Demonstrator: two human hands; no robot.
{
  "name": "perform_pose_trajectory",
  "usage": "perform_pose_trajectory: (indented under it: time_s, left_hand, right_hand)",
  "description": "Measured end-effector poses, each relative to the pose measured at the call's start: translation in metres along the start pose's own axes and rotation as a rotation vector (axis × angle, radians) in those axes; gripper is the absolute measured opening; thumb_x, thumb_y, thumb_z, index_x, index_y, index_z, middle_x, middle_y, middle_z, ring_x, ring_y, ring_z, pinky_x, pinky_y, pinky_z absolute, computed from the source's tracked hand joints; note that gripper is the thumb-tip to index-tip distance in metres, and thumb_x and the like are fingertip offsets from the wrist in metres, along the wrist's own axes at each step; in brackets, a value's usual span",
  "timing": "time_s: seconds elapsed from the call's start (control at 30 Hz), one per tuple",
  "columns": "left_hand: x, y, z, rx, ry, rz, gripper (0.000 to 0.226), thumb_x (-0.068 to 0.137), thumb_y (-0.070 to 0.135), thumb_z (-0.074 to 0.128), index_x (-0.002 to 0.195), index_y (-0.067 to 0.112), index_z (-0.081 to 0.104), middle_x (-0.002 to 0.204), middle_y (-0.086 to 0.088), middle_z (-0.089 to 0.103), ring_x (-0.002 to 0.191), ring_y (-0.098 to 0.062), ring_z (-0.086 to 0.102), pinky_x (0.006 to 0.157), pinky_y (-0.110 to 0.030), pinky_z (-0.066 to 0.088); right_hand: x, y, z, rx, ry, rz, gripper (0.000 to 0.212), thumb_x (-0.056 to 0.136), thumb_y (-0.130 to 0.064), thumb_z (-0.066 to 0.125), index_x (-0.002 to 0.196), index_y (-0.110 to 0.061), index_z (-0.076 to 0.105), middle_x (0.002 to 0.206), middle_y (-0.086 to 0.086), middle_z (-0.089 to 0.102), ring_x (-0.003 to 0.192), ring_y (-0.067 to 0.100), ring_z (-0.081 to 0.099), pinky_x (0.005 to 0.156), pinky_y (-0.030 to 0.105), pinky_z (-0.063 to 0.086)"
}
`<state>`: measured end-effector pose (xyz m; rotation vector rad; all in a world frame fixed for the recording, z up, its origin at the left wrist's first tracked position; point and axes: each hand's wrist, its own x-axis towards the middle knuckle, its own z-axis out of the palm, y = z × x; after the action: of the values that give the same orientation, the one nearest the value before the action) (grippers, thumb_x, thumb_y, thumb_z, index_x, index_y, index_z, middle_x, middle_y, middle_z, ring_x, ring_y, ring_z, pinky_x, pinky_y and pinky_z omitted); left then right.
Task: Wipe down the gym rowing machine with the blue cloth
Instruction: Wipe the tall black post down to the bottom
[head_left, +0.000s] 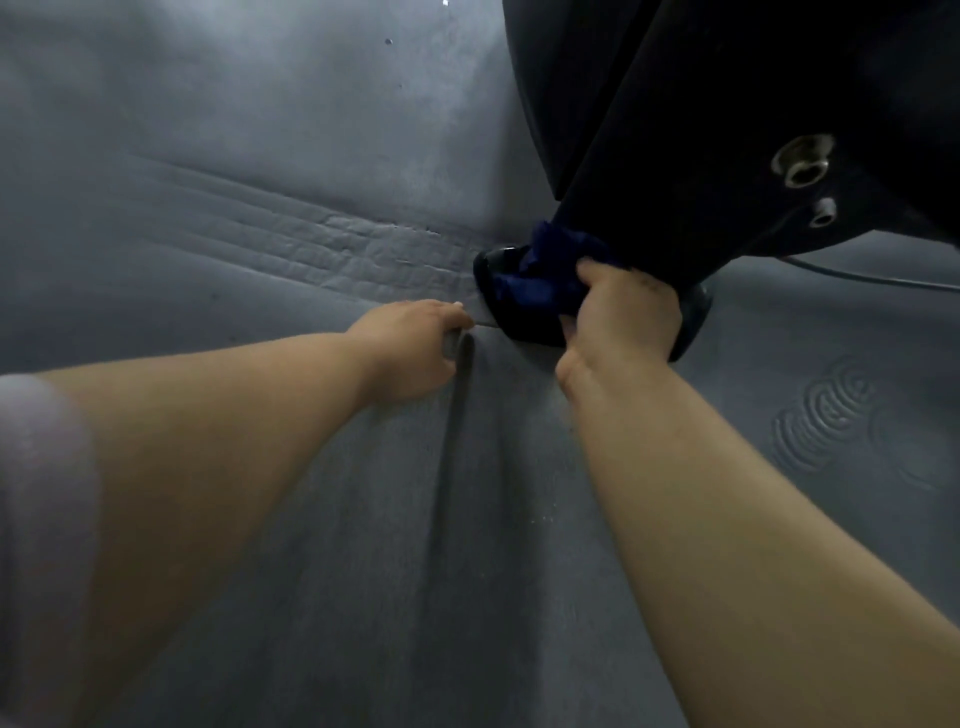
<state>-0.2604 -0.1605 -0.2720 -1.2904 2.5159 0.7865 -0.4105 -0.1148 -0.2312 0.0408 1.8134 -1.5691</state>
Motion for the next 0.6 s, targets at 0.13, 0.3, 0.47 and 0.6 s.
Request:
perform_pose_trajectory:
  time_s: [0.13, 0.3, 0.47, 0.6]
  left_hand:
    - [-0.004, 0.000, 0.003, -0.027, -0.034, 0.013, 0.060, 0.090, 0.022, 0.058, 0.147, 0.026, 0.041, 0.159, 0.004, 0.030, 0.142, -0.018, 0.035, 0.112, -0.026, 0.027]
    - [-0.008, 0.000, 0.012, -0.016, -0.077, 0.031, 0.061, 0.091, 0.024, 0.058, 0.149, 0.025, 0.038, 0.164, -0.001, 0.015, 0.149, -0.018, 0.019, 0.118, -0.028, 0.018]
    - [-0.022, 0.022, -0.007, -0.684, -0.014, -0.241, 0.027, 0.092, 0.017, 0.058, 0.117, 0.016, 0.066, 0.122, -0.009, 0.066, 0.110, -0.024, 0.063, 0.093, -0.032, 0.050]
    - [-0.070, 0.034, -0.046, -1.378, 0.010, -0.469, 0.029, 0.093, 0.025, 0.052, 0.118, 0.015, 0.062, 0.115, -0.007, 0.070, 0.096, -0.021, 0.068, 0.088, -0.041, 0.053]
  right_hand:
    - [0.017, -0.004, -0.037, 0.036, 0.189, -0.029, 0.031, 0.087, -0.007, 0.062, 0.118, -0.011, 0.057, 0.105, 0.007, 0.068, 0.082, 0.017, 0.065, 0.080, 0.040, 0.059]
    - [0.017, -0.010, -0.042, 0.054, -0.014, -0.082, 0.032, 0.088, 0.005, 0.053, 0.120, 0.006, 0.057, 0.097, 0.023, 0.069, 0.071, 0.031, 0.065, 0.049, 0.032, 0.050]
    - [-0.030, 0.011, -0.007, -0.074, -0.290, -0.017, 0.023, 0.084, 0.000, 0.069, 0.102, -0.014, 0.065, 0.103, 0.010, 0.069, 0.094, 0.023, 0.067, 0.079, 0.033, 0.058]
    - [-0.072, -0.012, -0.015, -0.171, -0.426, 0.068, 0.028, 0.088, 0.001, 0.065, 0.109, -0.015, 0.060, 0.103, 0.006, 0.068, 0.087, 0.017, 0.067, 0.072, 0.027, 0.057]
